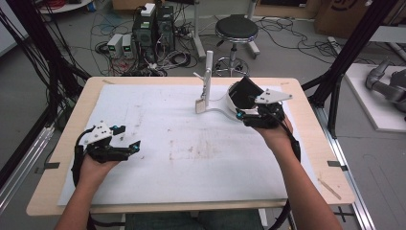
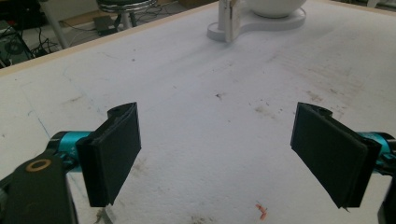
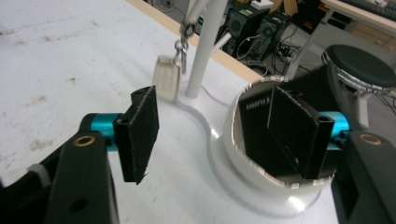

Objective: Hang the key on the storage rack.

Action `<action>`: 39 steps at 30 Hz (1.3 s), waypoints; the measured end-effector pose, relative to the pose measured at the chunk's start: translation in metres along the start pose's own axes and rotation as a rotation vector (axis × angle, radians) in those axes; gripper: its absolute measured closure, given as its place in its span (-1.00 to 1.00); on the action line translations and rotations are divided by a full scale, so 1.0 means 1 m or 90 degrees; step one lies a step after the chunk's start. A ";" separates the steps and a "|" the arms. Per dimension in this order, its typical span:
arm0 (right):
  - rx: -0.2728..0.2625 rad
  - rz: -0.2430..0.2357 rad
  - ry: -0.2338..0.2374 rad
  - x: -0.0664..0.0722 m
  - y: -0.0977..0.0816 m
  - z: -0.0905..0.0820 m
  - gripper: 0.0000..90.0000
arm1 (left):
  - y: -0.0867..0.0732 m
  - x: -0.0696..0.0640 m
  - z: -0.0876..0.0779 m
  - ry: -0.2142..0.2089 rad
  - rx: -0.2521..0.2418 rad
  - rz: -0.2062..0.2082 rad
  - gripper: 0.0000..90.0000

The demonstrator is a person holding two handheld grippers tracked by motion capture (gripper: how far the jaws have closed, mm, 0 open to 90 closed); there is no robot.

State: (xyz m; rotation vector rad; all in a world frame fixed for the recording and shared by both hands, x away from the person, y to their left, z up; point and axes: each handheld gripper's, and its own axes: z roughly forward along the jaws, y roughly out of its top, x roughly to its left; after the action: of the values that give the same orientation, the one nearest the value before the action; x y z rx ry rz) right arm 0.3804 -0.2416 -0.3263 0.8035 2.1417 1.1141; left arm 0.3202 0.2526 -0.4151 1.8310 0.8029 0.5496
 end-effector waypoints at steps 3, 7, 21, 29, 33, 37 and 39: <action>-0.007 0.008 0.002 0.003 -0.014 -0.010 -0.30 | -0.001 -0.001 0.001 -0.004 0.001 -0.002 -0.64; -0.023 0.024 0.003 0.006 -0.030 -0.022 -0.39 | -0.001 -0.001 0.002 -0.006 0.004 -0.004 -0.64; -0.027 0.107 -0.012 0.014 -0.096 -0.021 -0.56 | -0.001 -0.004 0.009 -0.024 0.009 0.010 -0.64; -0.013 0.122 -0.013 0.012 -0.110 -0.018 -0.57 | -0.002 -0.003 0.015 -0.032 0.011 0.008 -0.64; -0.013 0.127 -0.016 0.011 -0.111 -0.018 -0.57 | -0.002 -0.003 0.014 -0.030 0.011 0.006 -0.64; -0.013 0.130 -0.015 0.010 -0.112 -0.018 -0.57 | -0.002 -0.003 0.013 -0.026 0.008 0.003 -0.64; -0.012 0.127 -0.017 0.009 -0.112 -0.017 -0.57 | -0.002 -0.003 0.013 -0.026 0.008 0.000 -0.64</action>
State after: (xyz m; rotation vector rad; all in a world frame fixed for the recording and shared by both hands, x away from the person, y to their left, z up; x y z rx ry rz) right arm 0.3351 -0.2955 -0.4157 1.0362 2.0593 1.2146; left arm 0.3268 0.2432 -0.4221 1.8490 0.7799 0.5063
